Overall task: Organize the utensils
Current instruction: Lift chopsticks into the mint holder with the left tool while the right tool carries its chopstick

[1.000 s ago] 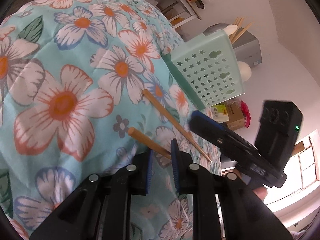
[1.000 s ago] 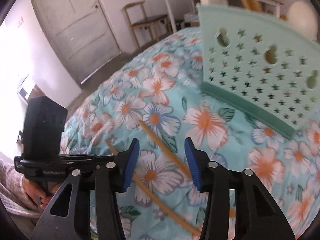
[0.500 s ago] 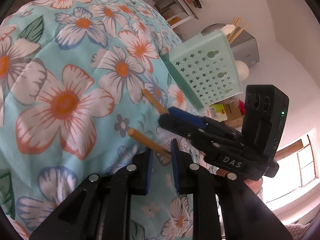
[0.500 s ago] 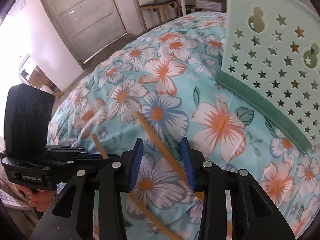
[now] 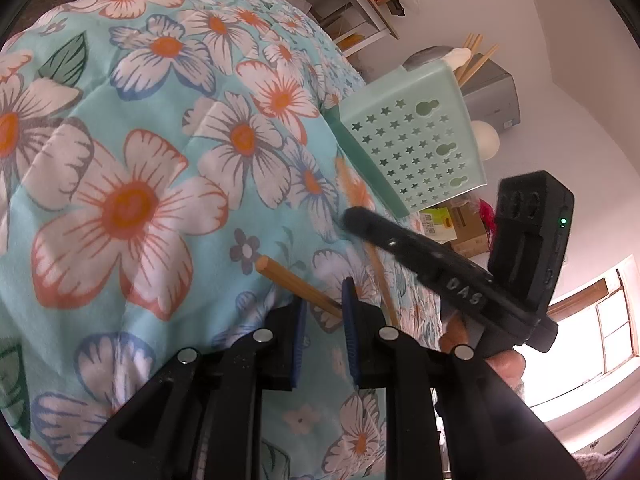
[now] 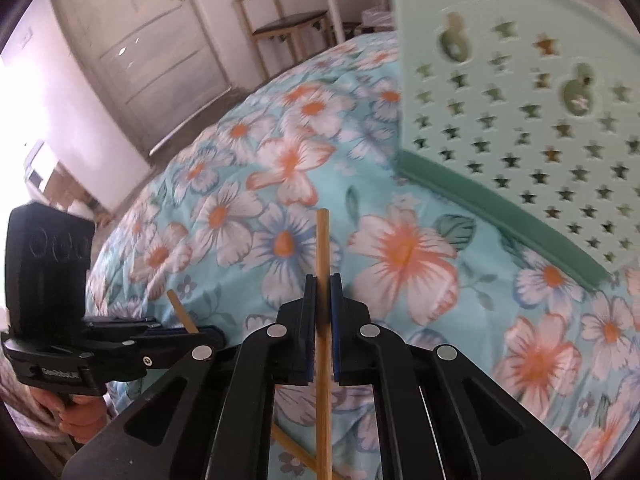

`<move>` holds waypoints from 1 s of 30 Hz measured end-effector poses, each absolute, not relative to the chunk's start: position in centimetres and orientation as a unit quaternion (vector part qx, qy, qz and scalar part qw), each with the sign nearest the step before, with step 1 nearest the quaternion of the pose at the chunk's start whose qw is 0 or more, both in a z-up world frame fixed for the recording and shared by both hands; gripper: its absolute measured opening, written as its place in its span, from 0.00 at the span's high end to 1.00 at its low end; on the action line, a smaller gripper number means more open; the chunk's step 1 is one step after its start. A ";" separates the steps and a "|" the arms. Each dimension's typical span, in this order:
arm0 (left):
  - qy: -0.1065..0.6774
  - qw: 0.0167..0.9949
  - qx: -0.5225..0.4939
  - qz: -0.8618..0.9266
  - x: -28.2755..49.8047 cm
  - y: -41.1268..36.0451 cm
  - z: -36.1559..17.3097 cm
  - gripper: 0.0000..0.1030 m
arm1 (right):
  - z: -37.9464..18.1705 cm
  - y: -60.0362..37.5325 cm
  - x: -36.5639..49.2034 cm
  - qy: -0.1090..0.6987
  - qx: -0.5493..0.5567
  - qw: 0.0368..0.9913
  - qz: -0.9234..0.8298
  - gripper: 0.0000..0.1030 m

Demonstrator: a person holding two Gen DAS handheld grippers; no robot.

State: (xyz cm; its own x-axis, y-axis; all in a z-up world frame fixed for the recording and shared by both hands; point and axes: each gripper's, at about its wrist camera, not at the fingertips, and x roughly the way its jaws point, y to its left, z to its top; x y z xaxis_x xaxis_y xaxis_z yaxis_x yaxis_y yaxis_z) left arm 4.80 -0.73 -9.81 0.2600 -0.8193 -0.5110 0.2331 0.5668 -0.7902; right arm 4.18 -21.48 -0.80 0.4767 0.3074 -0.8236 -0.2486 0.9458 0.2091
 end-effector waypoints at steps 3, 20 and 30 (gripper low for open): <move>0.493 0.735 -0.298 -0.357 4.8 -0.8 -9.8 0.84 | 0.4 -22.7 3.6 0.463 0.060 0.873 0.143 0.95; 0.493 0.750 -0.283 -0.337 5.1 -1.0 -9.0 0.83 | 7.1 -29.0 -3.1 0.341 0.166 0.921 0.088 0.95; 0.426 0.812 -0.230 -0.325 5.0 0.0 -3.8 0.85 | 7.4 -30.3 -4.9 0.312 0.198 0.925 0.090 0.95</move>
State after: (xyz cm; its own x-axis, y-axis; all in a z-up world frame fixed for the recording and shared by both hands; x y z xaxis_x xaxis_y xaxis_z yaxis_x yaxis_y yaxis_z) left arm 5.02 -0.02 -3.83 0.4250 -0.7241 -0.5431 0.3328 0.6830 -0.6502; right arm -4.86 -30.26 7.44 0.7894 0.2908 -0.5407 -0.0438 0.9051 0.4228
